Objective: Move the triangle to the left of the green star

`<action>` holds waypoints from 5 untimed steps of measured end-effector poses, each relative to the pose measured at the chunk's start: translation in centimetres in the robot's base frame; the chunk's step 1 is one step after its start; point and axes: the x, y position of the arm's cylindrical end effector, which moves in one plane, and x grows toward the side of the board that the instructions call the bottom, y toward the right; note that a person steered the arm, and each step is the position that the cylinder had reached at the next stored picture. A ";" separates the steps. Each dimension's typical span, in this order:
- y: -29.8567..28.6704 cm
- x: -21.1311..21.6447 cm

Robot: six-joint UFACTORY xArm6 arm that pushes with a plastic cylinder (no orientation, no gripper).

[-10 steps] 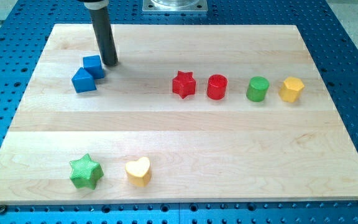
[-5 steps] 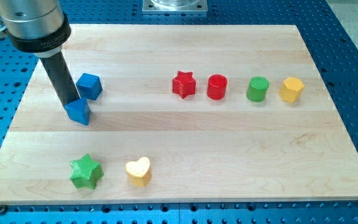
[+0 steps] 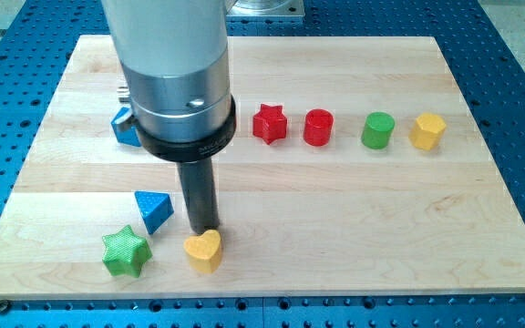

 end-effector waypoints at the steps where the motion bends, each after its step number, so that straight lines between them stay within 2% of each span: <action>1: -5.4 -0.4; 2: -8.1 -1.3; 3: -8.0 -4.6; 5: -13.5 -5.6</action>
